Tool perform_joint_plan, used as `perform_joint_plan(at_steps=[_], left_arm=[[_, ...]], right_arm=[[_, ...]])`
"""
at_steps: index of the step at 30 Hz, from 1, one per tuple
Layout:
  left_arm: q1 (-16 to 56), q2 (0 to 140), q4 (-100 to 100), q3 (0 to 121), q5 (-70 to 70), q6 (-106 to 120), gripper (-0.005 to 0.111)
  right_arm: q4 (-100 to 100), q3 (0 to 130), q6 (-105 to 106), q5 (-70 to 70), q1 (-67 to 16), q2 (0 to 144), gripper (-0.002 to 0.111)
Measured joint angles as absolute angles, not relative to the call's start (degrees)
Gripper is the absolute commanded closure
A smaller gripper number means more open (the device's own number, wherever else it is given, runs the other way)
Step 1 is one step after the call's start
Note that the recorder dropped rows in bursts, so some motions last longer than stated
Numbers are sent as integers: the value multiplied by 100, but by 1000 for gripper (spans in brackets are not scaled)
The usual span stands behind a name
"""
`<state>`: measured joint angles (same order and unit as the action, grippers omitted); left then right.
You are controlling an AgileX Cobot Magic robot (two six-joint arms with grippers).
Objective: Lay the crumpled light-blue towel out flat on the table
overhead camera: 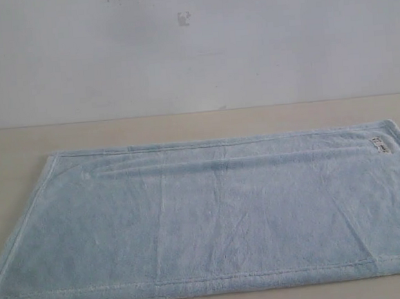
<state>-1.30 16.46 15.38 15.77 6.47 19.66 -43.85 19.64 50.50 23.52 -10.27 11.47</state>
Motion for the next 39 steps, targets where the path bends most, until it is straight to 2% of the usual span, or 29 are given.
perform_joint_plan(at_steps=[3,9,14,17,20,25,39], left_arm=[[-130,1646,1538,1577,647,1976,103],[-130,1646,1538,1577,671,1976,103],[-130,1636,1538,1577,671,1976,103],[-130,1636,1538,1577,671,1976,103],[-130,1636,1538,1577,671,1976,103],[-130,1636,1538,1577,671,1976,103],[-130,1636,1538,1577,647,1976,103]], right_arm=[[-4247,1952,5050,1837,-948,993,108],[-4130,1542,4601,1188,-122,105,108],[-2051,936,1793,1037,393,31,108],[-299,594,127,1074,395,31,108],[457,143,-713,950,331,31,108],[659,0,-969,1750,148,31,108],[695,-5,-1014,1762,55,31,108]])
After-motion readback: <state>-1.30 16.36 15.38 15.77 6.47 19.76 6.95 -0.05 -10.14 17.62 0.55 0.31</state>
